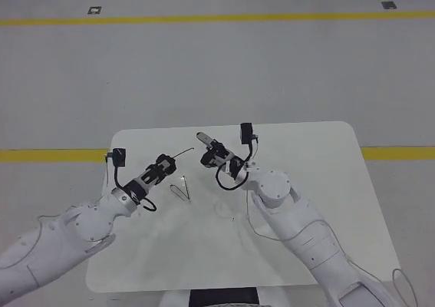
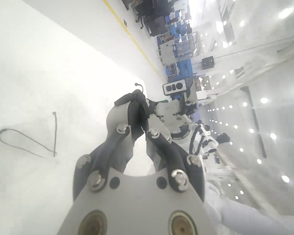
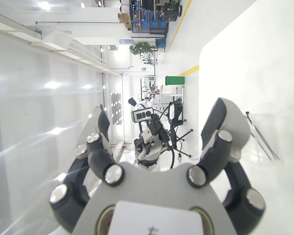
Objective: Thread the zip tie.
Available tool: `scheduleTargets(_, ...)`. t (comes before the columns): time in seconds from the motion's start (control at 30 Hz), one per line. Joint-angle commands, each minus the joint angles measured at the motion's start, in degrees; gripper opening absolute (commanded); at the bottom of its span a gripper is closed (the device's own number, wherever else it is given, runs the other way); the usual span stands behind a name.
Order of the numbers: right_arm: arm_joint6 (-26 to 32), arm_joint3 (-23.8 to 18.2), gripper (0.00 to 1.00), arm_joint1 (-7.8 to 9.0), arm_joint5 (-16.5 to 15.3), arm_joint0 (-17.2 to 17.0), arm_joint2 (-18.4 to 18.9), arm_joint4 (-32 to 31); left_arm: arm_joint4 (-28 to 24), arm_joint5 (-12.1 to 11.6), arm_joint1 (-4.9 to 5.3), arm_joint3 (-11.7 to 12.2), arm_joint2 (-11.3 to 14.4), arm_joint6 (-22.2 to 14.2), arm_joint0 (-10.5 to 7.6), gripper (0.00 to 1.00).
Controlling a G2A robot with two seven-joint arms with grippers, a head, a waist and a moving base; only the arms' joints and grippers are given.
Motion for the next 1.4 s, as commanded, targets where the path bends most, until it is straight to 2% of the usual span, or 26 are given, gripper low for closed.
scheduleTargets(0.0, 1.29, 2.26, 1.00, -0.44, -0.88, 1.58, -0.63, 2.19, -3.54, 0.00, -0.34, 0.27, -4.93, -4.94, 2.84, 0.00)
scheduleTargets(0.07, 2.31, 4.40, 1.00, -0.92, -1.39, 2.96, -1.34, 4.06, -6.08, 0.00, -0.84, 0.79, -9.11, -9.57, 5.39, 0.00)
scheduleTargets(0.13, -0.24, 6.57, 1.00, -1.40, -0.79, 4.64, -2.28, 2.75, -10.06, 0.00, -1.69, 1.80, -14.25, -16.13, 8.42, 0.00)
scheduleTargets(0.17, -0.24, 6.57, 1.00, -1.40, -0.79, 4.64, -2.28, 2.75, -9.76, 0.00, -2.05, 2.25, -16.61, -18.83, 9.40, 0.00)
scheduleTargets(0.2, -0.24, 6.57, 1.00, -1.40, -0.79, 4.64, -2.28, 2.75, -9.54, 0.00, -2.19, 2.39, -17.34, -19.47, 9.80, 0.00)
scheduleTargets(0.43, -0.36, 6.54, 1.00, -1.40, -0.82, 4.52, -2.24, 2.78, -9.54, 0.00, -2.19, 2.39, -17.34, -19.47, 9.80, 0.00)
scheduleTargets(0.53, 1.51, 6.30, 1.00, -1.36, -3.72, 3.02, -0.80, 7.07, -11.73, 1.04, -2.69, 2.68, -17.33, -20.22, 9.83, 0.00)
scheduleTargets(0.63, 6.90, 7.95, 1.00, -1.25, -6.71, 2.66, 0.68, 11.94, -18.17, 1.16, -3.16, 4.16, -17.87, -25.24, 9.85, 0.00)
scheduleTargets(0.77, 13.15, 11.44, 1.00, -1.32, -8.51, 3.65, 1.66, 16.72, -25.76, 1.36, -3.47, 7.20, -19.40, -32.81, 10.06, 0.00)
scheduleTargets(0.9, 16.80, 14.58, 1.00, -1.84, -9.43, 5.21, 1.12, 19.90, -30.64, 2.78, -3.74, 9.16, -20.51, -39.03, 10.27, 0.00)
scheduleTargets(1.0, 18.55, 17.04, 1.00, -2.43, -10.39, 6.53, 0.29, 21.85, -32.65, 3.68, -4.06, 10.15, -21.10, -41.77, 10.33, 0.00)
scheduleTargets(1.03, 18.90, 17.71, 0.95, -2.62, -10.70, 6.93, 0.00, 22.22, -32.96, 3.86, -4.17, 10.28, -21.20, -42.32, 10.36, 0.00)
scheduleTargets(1.1, 19.48, 19.20, 0.70, -3.05, -11.52, 7.72, -0.61, 23.04, -33.60, 4.28, -4.42, 10.76, -21.50, -43.16, 10.39, 0.00)
scheduleTargets(1.13, 19.74, 19.71, 0.52, -3.23, -11.88, 8.01, -0.89, 23.35, -33.66, 4.44, -4.54, 10.87, -21.59, -43.34, 10.40, 0.00)
scheduleTargets(1.17, 19.99, 20.22, 0.47, -3.41, -12.29, 8.26, -1.15, 23.60, -34.38, 4.77, -4.68, 10.85, -21.64, -43.73, 10.48, 0.00)
scheduleTargets(1.3, 20.58, 22.31, 0.38, -4.03, -13.69, 9.14, -1.99, 24.17, -35.19, 5.48, -5.18, 11.42, -22.11, -45.43, 10.40, 0.00)
scheduleTargets(1.37, 20.93, 23.22, 0.29, -4.28, -14.39, 9.38, -2.19, 24.58, -35.34, 5.57, -5.29, 11.67, -22.24, -45.92, 10.37, 0.00)
